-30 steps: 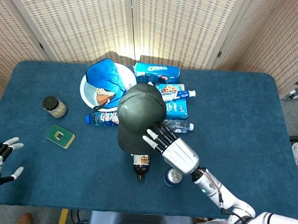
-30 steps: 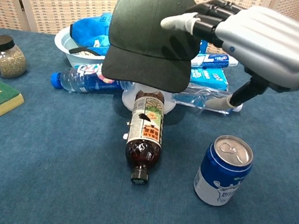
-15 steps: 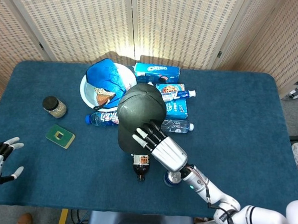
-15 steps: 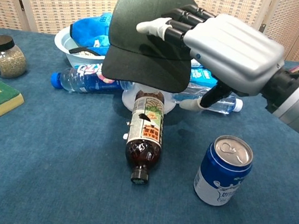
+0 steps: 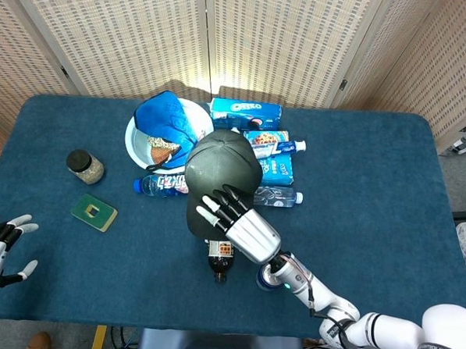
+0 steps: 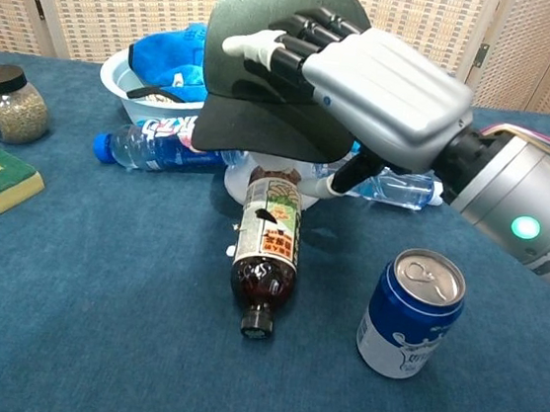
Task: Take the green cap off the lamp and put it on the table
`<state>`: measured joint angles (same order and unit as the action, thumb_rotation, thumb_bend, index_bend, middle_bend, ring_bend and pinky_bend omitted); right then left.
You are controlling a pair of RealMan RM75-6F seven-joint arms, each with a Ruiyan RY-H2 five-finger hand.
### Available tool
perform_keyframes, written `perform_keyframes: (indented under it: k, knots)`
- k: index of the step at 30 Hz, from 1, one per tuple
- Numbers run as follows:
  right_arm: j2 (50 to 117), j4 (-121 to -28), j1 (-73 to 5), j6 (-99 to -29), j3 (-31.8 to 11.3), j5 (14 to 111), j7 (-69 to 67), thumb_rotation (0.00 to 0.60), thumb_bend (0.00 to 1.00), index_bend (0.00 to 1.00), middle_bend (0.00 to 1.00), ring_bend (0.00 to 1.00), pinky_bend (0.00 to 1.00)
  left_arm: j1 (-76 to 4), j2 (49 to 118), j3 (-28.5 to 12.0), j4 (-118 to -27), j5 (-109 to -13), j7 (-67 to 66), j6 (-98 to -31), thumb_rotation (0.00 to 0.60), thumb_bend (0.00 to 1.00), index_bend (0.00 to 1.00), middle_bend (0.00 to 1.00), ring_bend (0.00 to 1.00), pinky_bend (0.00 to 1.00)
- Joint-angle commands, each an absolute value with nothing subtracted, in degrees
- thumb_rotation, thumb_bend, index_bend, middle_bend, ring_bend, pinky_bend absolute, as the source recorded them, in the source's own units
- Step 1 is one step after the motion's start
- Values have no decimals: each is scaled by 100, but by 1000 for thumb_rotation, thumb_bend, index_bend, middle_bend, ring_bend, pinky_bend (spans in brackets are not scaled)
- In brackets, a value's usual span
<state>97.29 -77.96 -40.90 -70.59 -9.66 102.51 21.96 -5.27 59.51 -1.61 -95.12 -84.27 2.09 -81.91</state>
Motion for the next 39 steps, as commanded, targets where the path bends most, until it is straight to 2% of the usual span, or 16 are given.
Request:
perform_keyframes:
  k: [1,11,16,23,31,34,39]
  knots:
    - [9812,-7665,-4157,-7183,-971,10325,2122,600,1,58,87,0,0,-526,5952,-169,-9499,-8420,224,-8200,600,228,261,168,163,0]
    - [9949,-7337,-4284,-7582,-950,10509,1803,600,59,76,116,0,0,-538,5982,-172,-9448,-8402,256,-8177,600,228,261,168,163,0]
    - [9980,-7201,-4361,-7756,-986,10557,1650,600,172,134,141,0,0,-548,5992,-176,-9425,-8389,262,-8159,600,228,261,168,163,0]
    - [9984,-7096,-4484,-7906,-1074,10564,1510,600,277,252,179,6,0,-558,5998,-186,-9416,-8363,264,-8143,600,228,261,168,163,0]
    - [9965,-7099,-4592,-8028,-1223,10463,1448,600,314,339,207,25,0,-562,5993,-188,-9425,-8365,248,-8148,600,228,261,168,163,0]
    - [9961,-7087,-4620,-8054,-1284,10387,1410,600,341,403,228,37,0,-562,5988,-190,-9434,-8360,236,-8150,600,228,261,168,163,0]
    - [9972,-7064,-4671,-8009,-1326,10252,1349,600,442,536,290,68,0,-572,5993,-182,-9443,-8357,213,-8126,600,228,261,168,163,0]
